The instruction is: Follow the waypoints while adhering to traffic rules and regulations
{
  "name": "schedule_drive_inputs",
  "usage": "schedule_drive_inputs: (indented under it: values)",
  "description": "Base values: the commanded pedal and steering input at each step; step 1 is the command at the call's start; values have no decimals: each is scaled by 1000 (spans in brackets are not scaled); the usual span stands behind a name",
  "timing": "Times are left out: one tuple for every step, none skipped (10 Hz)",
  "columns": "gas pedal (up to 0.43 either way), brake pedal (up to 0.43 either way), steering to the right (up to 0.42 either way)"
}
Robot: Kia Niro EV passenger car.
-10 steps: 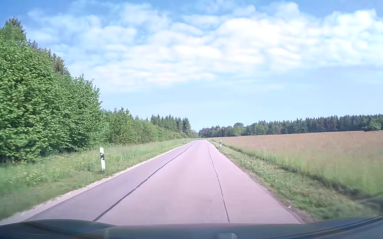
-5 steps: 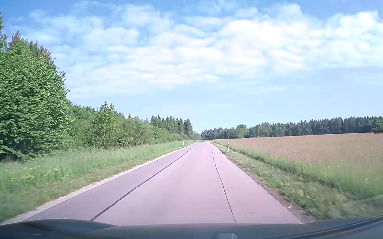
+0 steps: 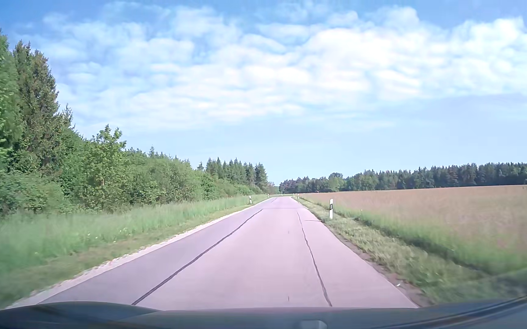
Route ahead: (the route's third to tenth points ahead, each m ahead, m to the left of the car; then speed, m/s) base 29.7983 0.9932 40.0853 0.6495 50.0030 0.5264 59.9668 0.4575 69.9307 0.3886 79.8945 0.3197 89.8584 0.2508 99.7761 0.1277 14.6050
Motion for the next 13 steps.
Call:
schedule_drive_inputs:
  values:
    - [220,0,-7]
    - [220,0,-5]
    - [220,0,-3]
    - [209,0,-3]
    - [197,0,-3]
    - [197,0,-3]
    - [197,0,-1]
    - [209,0,1]
    - [209,0,2]
    - [209,0,3]
    - [197,0,3]
    - [177,0,3]
    - [177,0,3]
